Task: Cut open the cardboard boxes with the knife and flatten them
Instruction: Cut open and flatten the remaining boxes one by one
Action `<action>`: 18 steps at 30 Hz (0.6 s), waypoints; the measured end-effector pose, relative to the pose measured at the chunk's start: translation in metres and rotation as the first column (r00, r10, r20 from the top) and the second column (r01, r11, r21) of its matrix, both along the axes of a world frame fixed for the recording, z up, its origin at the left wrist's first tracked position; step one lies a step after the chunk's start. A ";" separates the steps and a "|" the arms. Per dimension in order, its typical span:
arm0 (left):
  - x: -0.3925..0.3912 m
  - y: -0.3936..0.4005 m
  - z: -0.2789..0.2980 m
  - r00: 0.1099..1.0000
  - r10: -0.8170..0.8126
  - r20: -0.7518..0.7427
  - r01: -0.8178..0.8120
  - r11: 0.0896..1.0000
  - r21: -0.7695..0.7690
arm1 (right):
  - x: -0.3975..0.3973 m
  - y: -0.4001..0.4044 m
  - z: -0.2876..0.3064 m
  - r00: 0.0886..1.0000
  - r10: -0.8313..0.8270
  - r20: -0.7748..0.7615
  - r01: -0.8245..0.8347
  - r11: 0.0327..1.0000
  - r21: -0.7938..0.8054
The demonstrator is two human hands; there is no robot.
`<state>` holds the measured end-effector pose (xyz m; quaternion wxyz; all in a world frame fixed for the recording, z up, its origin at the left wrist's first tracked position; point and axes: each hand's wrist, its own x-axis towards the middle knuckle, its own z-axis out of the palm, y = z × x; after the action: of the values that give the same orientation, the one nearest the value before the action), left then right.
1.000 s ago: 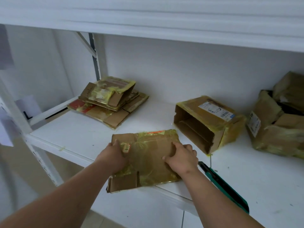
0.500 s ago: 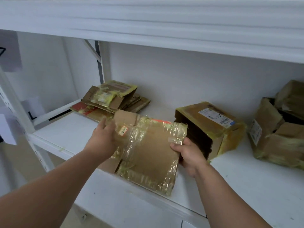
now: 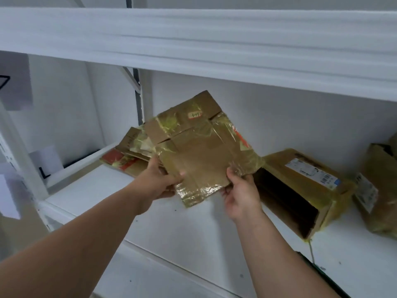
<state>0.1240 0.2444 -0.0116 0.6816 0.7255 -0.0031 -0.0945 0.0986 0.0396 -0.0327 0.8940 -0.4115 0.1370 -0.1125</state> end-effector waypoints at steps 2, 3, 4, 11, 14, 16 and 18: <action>0.017 0.009 0.004 0.999 0.028 0.023 -0.027 0.999 -0.046 | 0.013 0.019 0.005 0.999 0.032 0.031 -0.033 0.999 0.026; 0.025 0.016 0.007 0.998 0.060 0.034 -0.057 0.996 -0.068 | 0.018 0.026 0.006 0.998 0.054 0.038 -0.055 0.998 0.024; 0.034 0.025 0.009 0.995 0.085 0.050 -0.081 0.994 -0.073 | 0.023 0.033 0.007 0.996 0.076 0.041 -0.077 0.997 0.023; 0.082 0.079 0.024 0.965 0.056 0.257 -0.131 0.949 0.286 | 0.051 0.058 0.007 0.998 0.059 -0.038 -0.062 0.993 -0.097; 0.100 0.091 0.028 0.913 0.076 0.400 -0.239 0.896 0.375 | 0.061 0.076 0.009 0.998 0.047 -0.044 -0.059 0.949 -0.310; 0.114 0.096 0.031 0.885 0.102 0.455 -0.307 0.861 0.405 | 0.068 0.086 0.014 0.999 0.044 -0.026 -0.050 0.917 -0.395; 0.127 0.098 0.034 0.854 0.104 0.511 -0.357 0.831 0.427 | 0.076 0.096 0.020 0.999 0.032 -0.004 -0.029 0.871 -0.491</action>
<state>0.2515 0.3426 0.0225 0.4518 0.8741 -0.0516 0.1708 0.1742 0.1358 -0.0129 0.7624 -0.6266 0.0956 -0.1304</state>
